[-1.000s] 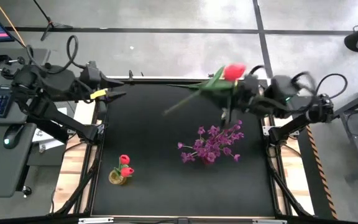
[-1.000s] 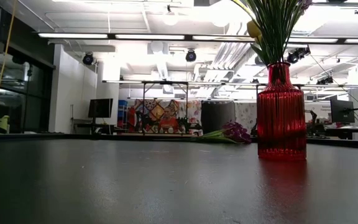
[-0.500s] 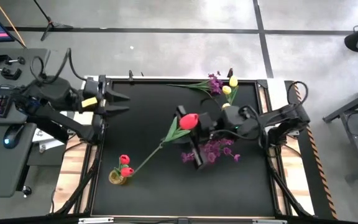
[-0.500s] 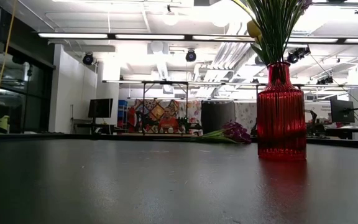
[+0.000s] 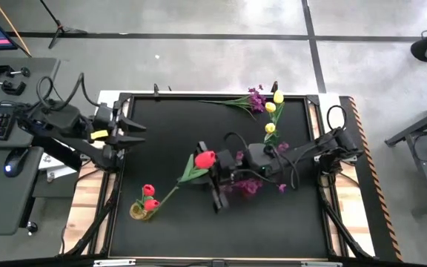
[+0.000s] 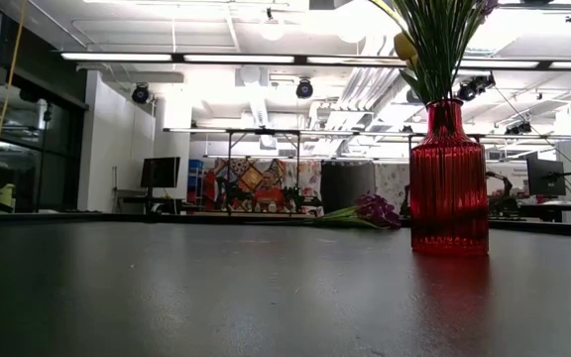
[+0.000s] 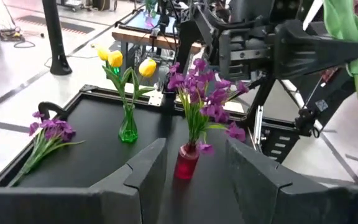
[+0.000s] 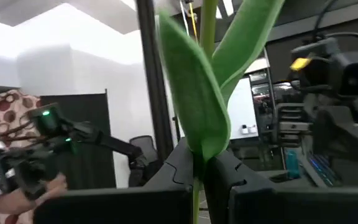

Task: Sort flowers into vase by color
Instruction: Put the pink tulip into the yellow flower vase

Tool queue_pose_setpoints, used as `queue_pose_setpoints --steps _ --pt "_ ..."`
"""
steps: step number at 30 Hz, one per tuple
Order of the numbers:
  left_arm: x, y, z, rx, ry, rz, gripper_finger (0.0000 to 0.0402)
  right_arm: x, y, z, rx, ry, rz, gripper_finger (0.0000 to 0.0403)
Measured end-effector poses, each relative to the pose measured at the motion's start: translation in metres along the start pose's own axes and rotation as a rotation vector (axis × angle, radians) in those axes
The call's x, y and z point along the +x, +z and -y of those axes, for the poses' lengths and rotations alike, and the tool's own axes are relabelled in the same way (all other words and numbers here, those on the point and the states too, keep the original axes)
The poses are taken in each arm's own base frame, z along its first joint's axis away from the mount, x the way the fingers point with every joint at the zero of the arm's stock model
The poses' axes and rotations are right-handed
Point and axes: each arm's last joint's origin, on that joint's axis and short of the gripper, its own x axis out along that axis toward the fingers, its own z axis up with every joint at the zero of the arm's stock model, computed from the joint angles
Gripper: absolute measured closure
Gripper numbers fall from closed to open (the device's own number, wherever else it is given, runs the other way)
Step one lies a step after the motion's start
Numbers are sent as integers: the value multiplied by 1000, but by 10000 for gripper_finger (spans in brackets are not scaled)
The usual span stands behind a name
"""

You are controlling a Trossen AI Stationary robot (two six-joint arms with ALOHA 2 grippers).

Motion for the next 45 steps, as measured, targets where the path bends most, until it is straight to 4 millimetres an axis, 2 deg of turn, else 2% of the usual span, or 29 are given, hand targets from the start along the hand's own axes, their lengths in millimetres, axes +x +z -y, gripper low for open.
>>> queue_pose_setpoints --steps 6,10,13,23,29,33,39,42,45 --pt "-16 0 -7 11 -6 30 248 2 10 -25 -19 52 38 403" --pt "-26 0 -11 42 -11 56 248 5 26 -49 1 104 79 403" --pt "-31 0 -14 40 -14 70 248 5 31 -68 41 141 46 403" --pt "-34 0 -15 -60 -19 79 248 -8 -4 -132 321 85 -284 403" --pt "-26 1 -13 -118 24 77 248 -14 -40 -159 383 47 -428 403" --pt "-20 3 -10 -145 58 92 248 -8 -77 -152 290 -56 -460 403" --pt "-10 2 -6 -134 65 59 248 9 -126 -111 176 -168 -423 403" --pt "-8 2 -5 -123 49 47 248 17 -145 -92 170 -189 -360 403" --pt "-8 1 -4 -109 24 36 248 22 -151 -76 126 -203 -265 403"
